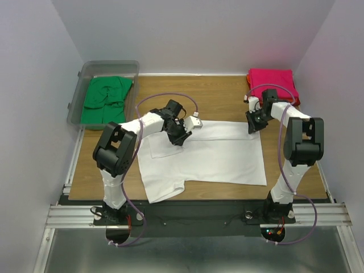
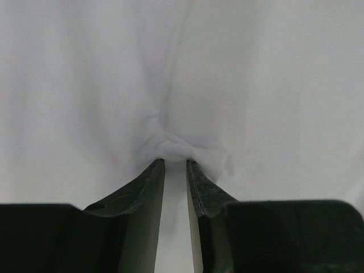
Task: Fold and stack the t-shirts
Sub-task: Fold the tshirt
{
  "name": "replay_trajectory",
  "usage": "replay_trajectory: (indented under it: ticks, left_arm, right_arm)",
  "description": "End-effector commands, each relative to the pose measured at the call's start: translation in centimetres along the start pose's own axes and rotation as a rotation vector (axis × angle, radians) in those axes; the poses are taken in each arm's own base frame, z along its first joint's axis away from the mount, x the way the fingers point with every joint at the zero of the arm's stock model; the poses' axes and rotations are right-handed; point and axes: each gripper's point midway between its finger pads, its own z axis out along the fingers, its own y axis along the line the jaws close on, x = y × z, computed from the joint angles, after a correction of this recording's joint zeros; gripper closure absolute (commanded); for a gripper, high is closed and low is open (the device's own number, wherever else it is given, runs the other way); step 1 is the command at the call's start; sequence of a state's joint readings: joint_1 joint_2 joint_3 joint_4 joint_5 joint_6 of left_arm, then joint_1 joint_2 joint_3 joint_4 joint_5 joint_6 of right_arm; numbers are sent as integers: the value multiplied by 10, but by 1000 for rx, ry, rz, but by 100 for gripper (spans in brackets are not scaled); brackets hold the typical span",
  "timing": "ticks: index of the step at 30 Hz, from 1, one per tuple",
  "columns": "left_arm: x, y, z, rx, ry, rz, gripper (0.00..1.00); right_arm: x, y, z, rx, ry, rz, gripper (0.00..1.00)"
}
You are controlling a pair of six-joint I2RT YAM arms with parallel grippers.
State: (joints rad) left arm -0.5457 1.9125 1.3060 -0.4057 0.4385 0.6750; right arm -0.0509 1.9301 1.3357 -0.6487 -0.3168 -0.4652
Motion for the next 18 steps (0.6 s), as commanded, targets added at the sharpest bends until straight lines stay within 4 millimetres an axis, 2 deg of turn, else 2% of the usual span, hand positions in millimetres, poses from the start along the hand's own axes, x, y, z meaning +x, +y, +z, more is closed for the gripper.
replay_trajectory:
  ticks: [1,4,6,10,12,14,15,16,18]
  left_arm:
    - [-13,-28,-36,44,-54,80,65]
    - [-9,-26,-54,-4,-68,117,56]
    - [-6,-22,-64,-29,-79,111,53]
    - [5,3,-76,-71,-89,9,52]
    - [7,24,-82,-108,-110,-48,52]
    - [5,39,-85,-136,-128,-107,51]
    - [9,51,-89,-162,-130,-144,51]
    - [6,60,-89,-174,-140,-169,50]
    - [9,71,-90,-187,-137,-198,50]
  right_arm:
    - [2,-7,-21,73,0,-43,79]
    - [2,-11,-44,125,-23,-87,78]
    - [8,-14,-52,147,-14,-102,77]
    - [8,-18,-69,170,-22,-141,77]
    - [4,-14,-73,153,-35,-146,77]
    - [6,-10,-72,124,-14,-147,72]
    - [9,-9,-71,109,2,-149,67]
    - [17,-7,-69,85,46,-162,55]
    - [26,-5,-68,75,81,-171,48]
